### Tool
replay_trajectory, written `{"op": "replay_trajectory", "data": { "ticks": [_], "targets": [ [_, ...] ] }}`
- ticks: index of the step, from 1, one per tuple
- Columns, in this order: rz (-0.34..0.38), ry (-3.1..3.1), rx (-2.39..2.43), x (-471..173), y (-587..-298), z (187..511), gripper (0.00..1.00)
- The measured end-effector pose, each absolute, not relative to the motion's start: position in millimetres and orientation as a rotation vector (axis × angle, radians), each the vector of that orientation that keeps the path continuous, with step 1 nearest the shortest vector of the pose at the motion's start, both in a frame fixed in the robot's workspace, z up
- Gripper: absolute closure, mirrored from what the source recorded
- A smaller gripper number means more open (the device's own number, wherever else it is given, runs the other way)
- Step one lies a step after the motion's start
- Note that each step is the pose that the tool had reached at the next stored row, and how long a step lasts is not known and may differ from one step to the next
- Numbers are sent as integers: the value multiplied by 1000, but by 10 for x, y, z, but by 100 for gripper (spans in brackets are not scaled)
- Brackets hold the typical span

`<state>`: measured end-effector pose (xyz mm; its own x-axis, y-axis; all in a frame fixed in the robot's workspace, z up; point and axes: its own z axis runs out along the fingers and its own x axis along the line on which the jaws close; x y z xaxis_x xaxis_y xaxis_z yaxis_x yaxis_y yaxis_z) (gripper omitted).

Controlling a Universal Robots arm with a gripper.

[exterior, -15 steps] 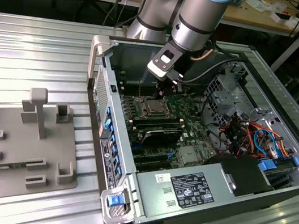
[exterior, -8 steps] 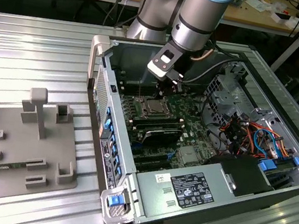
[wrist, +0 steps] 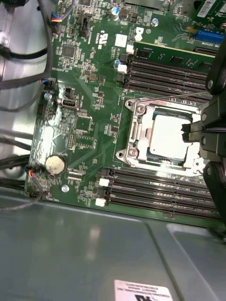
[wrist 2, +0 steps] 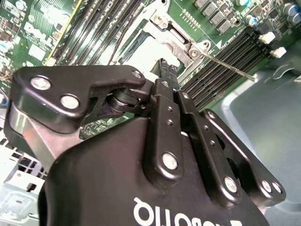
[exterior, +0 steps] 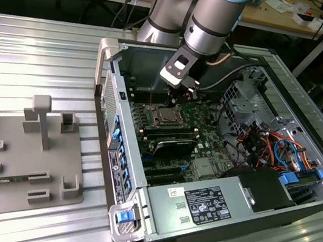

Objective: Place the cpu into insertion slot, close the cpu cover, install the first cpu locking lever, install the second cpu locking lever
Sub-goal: 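Install the first cpu locking lever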

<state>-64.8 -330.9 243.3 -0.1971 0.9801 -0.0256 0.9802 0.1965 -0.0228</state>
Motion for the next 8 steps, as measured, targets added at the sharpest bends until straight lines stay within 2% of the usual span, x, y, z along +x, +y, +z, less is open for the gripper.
{"op": "replay_trajectory", "data": {
  "ticks": [8],
  "targets": [
    [-53,2535,1843,-649,-3309,2433,89]
  ]
}}
